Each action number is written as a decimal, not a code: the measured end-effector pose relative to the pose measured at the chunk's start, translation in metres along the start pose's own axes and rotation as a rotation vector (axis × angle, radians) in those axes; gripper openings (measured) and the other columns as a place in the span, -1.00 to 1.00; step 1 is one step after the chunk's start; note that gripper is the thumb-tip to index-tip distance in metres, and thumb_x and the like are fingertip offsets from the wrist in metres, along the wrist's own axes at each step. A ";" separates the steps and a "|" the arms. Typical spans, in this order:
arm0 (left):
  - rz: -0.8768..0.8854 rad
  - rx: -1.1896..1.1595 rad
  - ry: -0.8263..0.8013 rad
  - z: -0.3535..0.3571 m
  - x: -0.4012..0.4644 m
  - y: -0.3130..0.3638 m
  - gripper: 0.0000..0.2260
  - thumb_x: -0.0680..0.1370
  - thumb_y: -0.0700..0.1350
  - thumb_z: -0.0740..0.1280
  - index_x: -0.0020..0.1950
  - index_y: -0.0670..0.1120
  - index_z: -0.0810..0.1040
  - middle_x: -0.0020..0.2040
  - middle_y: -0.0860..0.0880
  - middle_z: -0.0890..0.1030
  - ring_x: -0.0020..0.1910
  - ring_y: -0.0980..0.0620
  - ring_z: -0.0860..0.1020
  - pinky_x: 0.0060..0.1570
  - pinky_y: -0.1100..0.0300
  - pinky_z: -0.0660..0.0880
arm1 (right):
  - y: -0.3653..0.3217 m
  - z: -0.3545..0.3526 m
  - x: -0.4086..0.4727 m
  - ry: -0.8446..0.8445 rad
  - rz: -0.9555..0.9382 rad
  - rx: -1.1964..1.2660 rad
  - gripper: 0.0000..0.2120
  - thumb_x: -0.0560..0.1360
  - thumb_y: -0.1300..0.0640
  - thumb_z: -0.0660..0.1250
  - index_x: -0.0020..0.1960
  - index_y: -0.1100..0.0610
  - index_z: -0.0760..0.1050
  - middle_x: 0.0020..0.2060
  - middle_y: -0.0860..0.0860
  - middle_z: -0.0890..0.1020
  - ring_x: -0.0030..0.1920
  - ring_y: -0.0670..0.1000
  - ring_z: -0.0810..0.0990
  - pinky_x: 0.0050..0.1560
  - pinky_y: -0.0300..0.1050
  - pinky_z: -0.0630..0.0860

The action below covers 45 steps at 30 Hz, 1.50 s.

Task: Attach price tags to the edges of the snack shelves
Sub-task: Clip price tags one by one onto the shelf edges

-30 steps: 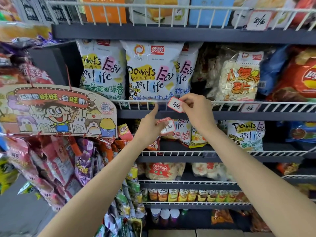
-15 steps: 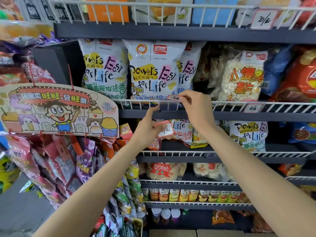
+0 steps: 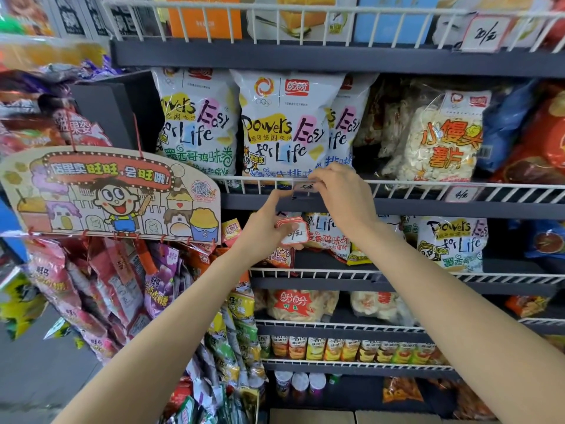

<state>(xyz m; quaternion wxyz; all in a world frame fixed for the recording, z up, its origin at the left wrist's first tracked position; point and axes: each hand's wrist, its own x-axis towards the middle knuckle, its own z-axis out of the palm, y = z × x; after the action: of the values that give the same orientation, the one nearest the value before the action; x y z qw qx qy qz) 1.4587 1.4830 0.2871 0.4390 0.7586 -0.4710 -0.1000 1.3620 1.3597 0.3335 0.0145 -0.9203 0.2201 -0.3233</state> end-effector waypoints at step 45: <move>-0.191 -0.396 -0.230 0.093 -0.016 0.029 -0.81 0.60 -0.20 0.22 0.10 -0.20 0.60 -0.08 -0.06 0.61 -0.14 0.06 0.55 -0.01 0.09 0.61 | 0.070 0.015 -0.119 -0.184 0.481 0.664 -0.91 0.40 0.17 0.45 -0.10 0.14 0.62 -0.28 -0.11 0.59 -0.26 -0.13 0.53 -0.19 -0.32 0.38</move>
<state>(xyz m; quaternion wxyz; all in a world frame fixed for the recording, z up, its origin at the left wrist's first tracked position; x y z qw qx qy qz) 1.3793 1.4380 0.2492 0.5109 0.6826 -0.4153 -0.3172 1.2608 1.3444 0.2399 0.4052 -0.8128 0.3104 -0.2807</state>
